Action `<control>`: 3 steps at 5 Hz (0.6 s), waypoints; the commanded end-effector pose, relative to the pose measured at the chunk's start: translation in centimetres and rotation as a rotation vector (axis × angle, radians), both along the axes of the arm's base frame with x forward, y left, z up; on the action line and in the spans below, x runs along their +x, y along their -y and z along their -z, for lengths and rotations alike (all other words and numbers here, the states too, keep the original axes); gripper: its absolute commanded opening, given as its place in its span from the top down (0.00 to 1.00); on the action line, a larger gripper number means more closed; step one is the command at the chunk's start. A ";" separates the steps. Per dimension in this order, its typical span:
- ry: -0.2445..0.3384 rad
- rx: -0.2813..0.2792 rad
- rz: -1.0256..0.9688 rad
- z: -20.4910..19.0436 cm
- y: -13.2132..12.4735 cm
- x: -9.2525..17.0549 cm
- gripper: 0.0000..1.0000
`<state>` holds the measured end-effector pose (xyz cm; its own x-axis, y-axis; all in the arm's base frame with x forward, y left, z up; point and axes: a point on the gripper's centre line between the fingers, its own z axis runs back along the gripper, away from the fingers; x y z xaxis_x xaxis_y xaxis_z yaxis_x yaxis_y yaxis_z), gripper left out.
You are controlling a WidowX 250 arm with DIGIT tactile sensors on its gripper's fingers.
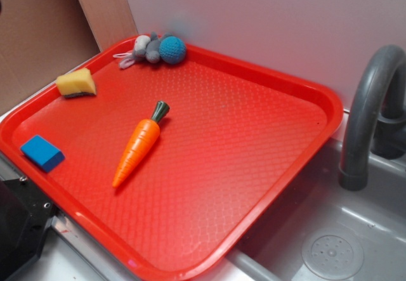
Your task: Grab the carrot.
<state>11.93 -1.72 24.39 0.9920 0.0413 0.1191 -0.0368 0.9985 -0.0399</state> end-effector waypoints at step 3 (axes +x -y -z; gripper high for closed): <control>0.015 -0.109 -0.188 -0.5 0.9 3.2 0.00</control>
